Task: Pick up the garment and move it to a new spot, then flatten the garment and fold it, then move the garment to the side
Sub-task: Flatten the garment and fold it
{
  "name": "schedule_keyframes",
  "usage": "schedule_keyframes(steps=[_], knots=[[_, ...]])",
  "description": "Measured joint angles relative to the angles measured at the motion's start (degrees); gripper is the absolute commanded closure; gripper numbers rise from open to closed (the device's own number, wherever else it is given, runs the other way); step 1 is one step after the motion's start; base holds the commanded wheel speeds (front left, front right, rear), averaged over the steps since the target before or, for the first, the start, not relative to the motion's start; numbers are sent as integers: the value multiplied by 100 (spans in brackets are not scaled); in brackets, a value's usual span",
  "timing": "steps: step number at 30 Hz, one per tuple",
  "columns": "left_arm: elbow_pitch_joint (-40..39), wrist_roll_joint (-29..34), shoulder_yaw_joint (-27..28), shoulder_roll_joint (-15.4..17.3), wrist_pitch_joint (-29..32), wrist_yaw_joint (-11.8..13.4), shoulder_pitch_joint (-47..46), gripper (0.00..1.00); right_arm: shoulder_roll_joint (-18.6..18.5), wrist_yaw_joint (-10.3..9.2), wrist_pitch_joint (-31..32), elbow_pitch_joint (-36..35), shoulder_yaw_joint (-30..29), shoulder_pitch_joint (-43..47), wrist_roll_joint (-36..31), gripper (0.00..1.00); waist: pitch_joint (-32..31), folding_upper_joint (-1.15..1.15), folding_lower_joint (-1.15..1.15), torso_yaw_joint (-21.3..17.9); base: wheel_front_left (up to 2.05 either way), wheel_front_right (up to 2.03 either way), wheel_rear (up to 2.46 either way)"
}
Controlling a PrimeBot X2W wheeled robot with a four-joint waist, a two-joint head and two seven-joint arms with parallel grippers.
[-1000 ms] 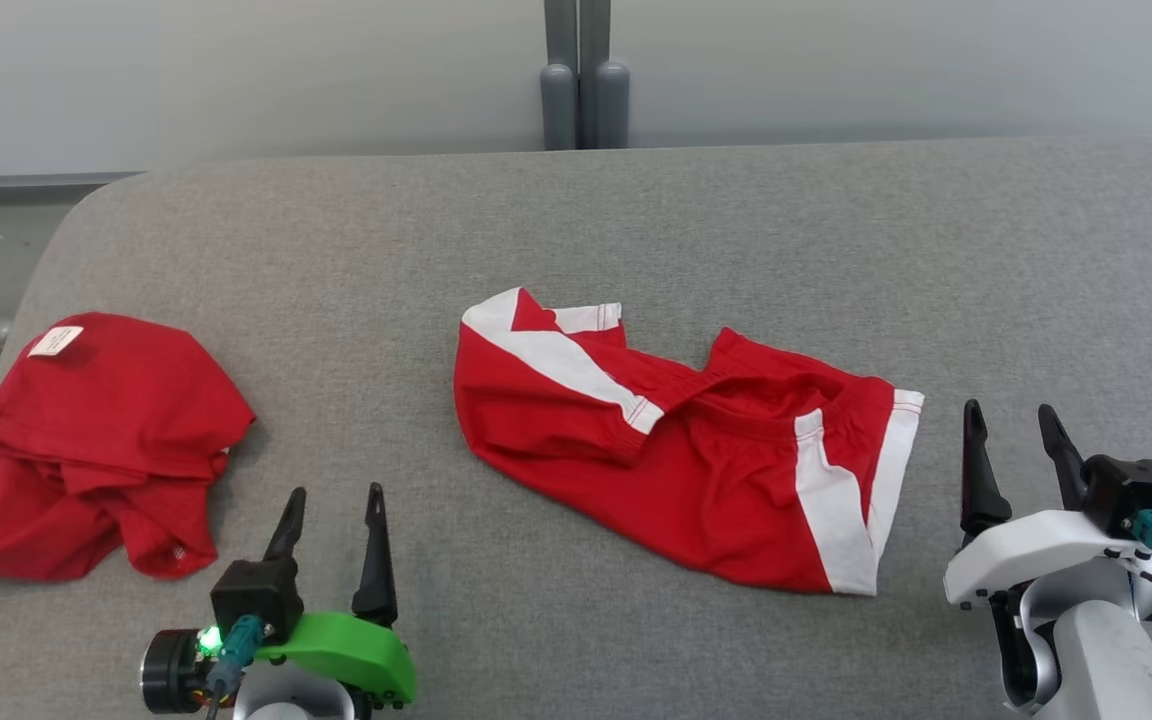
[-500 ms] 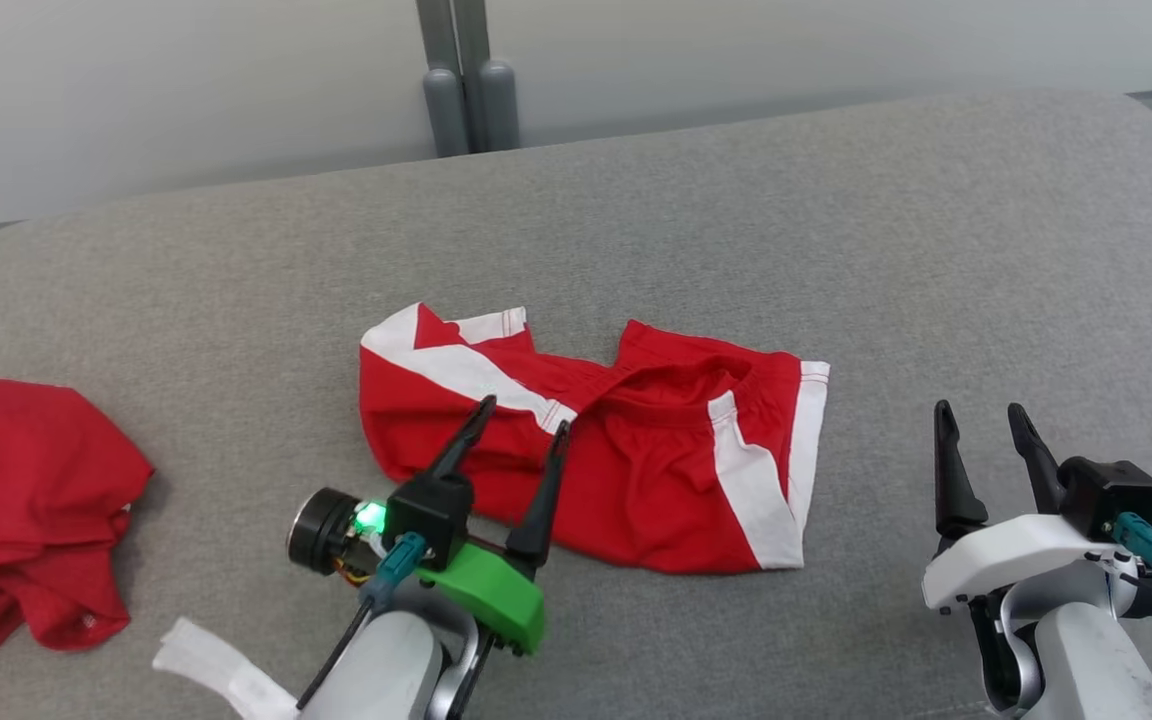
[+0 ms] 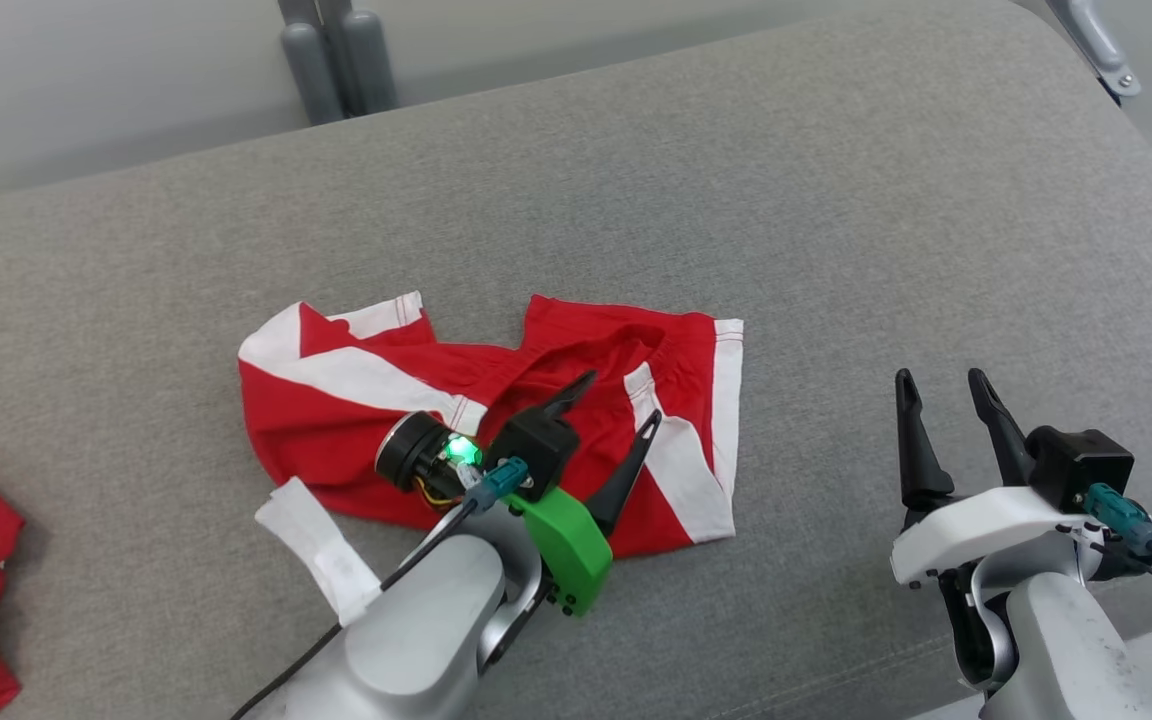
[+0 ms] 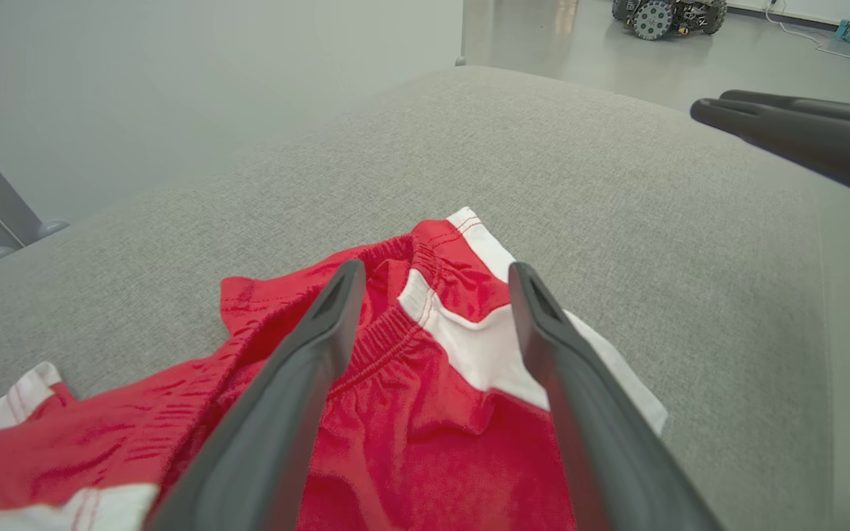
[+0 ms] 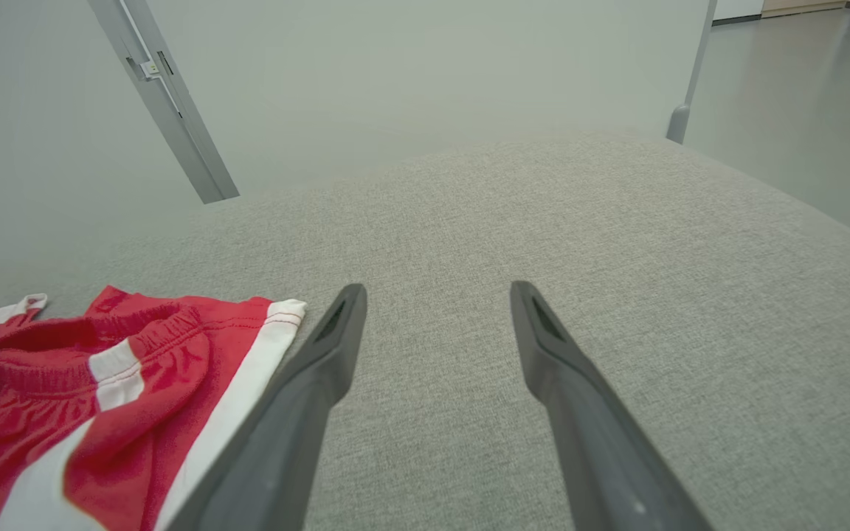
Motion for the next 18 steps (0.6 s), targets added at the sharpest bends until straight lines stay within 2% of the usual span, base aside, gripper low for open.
schedule_keyframes(steps=[9,17,18], knots=[[582,-749,-815,-5,155,321,-767,0,-1,0,0,-31,213,-87,114,0,216,0,0,-441,0,0,0],[987,-1236,-1254,-2,441,622,-1137,0,-3,0,0,0,293,-108,202,0,353,0,0,-642,0,0,0],[1012,-1283,-1306,-1,455,624,-1155,4,-1,0,0,-1,300,-110,202,0,363,0,0,-653,0,0,0]])
